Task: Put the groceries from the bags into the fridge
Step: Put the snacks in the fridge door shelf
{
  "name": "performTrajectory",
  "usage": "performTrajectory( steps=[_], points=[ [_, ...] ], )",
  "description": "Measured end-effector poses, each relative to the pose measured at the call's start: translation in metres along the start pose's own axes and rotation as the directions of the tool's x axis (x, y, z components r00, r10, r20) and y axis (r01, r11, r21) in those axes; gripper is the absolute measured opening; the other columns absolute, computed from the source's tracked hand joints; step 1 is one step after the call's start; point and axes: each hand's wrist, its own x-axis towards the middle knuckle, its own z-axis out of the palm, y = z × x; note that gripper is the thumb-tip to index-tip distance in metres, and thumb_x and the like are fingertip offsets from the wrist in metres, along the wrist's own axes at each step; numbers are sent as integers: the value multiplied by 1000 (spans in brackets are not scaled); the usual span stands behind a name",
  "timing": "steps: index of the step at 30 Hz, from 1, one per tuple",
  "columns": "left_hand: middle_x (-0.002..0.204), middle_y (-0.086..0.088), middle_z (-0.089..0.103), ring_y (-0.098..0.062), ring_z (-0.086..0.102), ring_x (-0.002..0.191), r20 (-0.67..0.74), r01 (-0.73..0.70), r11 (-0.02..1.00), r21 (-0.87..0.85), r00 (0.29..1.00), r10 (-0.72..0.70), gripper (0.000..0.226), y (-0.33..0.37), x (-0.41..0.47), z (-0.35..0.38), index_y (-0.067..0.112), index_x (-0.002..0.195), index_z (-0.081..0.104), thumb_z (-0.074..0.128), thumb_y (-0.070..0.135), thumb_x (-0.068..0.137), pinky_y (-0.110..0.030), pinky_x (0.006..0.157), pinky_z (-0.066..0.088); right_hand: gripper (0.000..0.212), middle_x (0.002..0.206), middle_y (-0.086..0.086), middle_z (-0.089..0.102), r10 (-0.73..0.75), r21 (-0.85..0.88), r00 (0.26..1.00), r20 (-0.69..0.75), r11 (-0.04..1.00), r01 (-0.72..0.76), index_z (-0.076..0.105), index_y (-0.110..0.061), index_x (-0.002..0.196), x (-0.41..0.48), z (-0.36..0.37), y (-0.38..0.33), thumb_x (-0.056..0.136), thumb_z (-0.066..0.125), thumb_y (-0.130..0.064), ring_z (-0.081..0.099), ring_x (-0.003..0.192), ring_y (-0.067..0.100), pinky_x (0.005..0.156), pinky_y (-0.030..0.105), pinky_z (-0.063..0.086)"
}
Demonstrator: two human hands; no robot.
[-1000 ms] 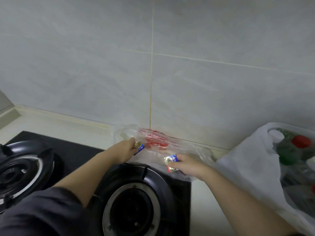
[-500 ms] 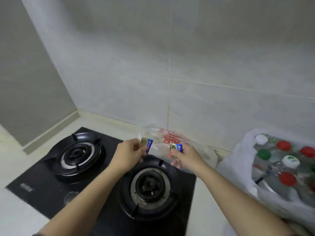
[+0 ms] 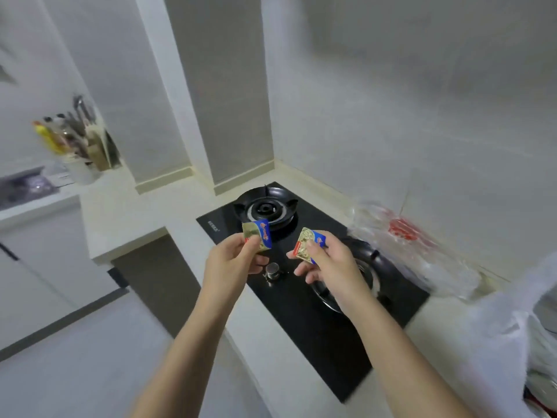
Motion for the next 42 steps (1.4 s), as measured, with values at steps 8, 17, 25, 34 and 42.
performTrajectory(
  steps=[8, 17, 25, 34, 42],
  points=[
    [71, -2, 72, -13, 68, 62, -357, -30, 999, -31, 934, 17, 9, 3, -84, -110, 12, 93, 70, 61, 13, 94, -20, 58, 53, 20, 95, 11, 75, 1, 79, 978, 209, 997, -18, 59, -13, 116, -34, 118, 9, 102, 45, -7, 61, 65, 15, 56, 26, 47],
    [80, -13, 69, -30, 71, 63, -644, -13, 991, -132, 762, -76, 22, -25, -195, -244, 20, 108, 61, 57, 4, 94, -31, 59, 56, 18, 96, 7, 74, -39, 71, 879, 476, 997, 6, 58, -23, 110, -109, 278, 9, 100, 51, -10, 63, 67, 15, 60, 28, 50],
    [78, -12, 68, -23, 66, 56, -841, -50, 993, -106, 538, -62, 21, -33, -325, -373, 22, 101, 59, 57, 3, 94, -28, 52, 52, 17, 91, 8, 69, -20, 70, 727, 686, 997, -38, 63, -21, 106, -216, 419, 10, 97, 56, -8, 69, 64, 20, 52, 25, 51],
    [82, -8, 70, -12, 59, 55, -948, -65, 998, 12, 315, 32, 17, -21, -430, -487, 18, 98, 58, 64, 4, 90, -26, 50, 47, 21, 88, 2, 71, -48, 79, 581, 812, 996, -28, 68, -23, 105, -315, 543, 8, 94, 60, -7, 64, 60, 14, 52, 20, 44],
    [86, -6, 71, -13, 62, 58, -984, -22, 999, 38, 175, 41, 17, -33, -460, -543, 17, 99, 59, 64, 4, 90, -28, 52, 50, 24, 80, -1, 71, -36, 82, 464, 885, 993, -79, 66, -24, 103, -336, 618, 12, 97, 54, -4, 67, 63, 15, 55, 24, 51]
  ],
)
